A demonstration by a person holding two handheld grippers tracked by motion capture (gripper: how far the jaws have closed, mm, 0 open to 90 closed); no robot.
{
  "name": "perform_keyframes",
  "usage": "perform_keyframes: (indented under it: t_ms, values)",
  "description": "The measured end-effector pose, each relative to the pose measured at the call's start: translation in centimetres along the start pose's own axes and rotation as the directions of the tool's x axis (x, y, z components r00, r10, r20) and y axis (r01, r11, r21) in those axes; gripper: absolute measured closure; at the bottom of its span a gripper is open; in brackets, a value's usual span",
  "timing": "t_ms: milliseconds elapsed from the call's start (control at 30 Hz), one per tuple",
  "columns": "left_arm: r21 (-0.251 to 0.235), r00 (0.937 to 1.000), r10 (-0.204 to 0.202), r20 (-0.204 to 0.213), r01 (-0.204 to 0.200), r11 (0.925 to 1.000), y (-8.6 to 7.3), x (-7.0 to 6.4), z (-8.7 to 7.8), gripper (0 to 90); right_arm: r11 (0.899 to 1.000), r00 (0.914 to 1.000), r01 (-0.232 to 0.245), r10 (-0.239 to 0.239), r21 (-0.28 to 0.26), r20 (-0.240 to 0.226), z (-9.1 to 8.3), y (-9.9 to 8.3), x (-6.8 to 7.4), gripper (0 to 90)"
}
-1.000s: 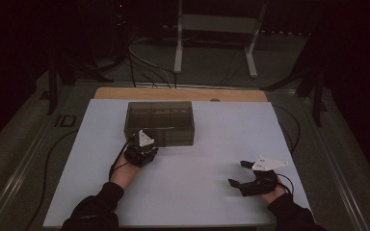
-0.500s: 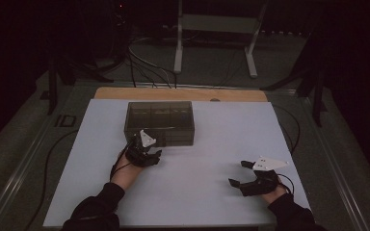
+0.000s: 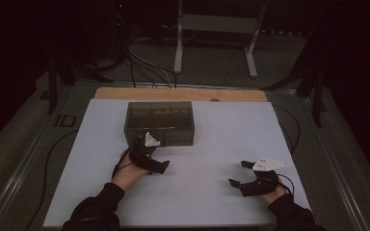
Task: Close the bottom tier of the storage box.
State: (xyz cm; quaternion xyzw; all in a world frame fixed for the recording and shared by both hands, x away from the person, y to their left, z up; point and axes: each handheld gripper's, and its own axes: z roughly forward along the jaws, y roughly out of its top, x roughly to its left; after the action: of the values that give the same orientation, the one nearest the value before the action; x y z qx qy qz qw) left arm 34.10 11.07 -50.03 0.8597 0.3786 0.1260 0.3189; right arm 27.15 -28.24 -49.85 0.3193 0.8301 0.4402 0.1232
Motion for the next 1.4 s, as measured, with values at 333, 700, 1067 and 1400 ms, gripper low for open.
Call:
perform_keyframes:
  t_ms: [333,700,1067,1400]
  values:
    - [-0.034,0.9917,0.034,0.124,-0.03,0.999,0.5,-0.5,-1.0,0.0,1.0,1.0,0.004,-0.004,0.002,0.004,0.0,0.1,0.1,13.6]
    - [-0.068,0.9803,0.089,0.177,-0.078,0.9947,0.6,-0.5,-2.4,0.0,1.0,1.0,0.006,-0.006,0.006,0.005,0.1,0.1,0.2,13.6]
    - [-0.088,0.9808,0.105,0.164,-0.092,0.9919,0.2,-0.3,-3.4,0.0,1.0,1.0,0.004,-0.004,0.004,0.003,0.1,0.1,0.3,13.6]
    - [-0.08,0.977,0.117,0.178,-0.104,0.9914,-0.8,-0.5,-4.1,0.0,1.0,1.0,0.005,-0.005,0.007,0.004,0.1,0.1,0.3,13.6]
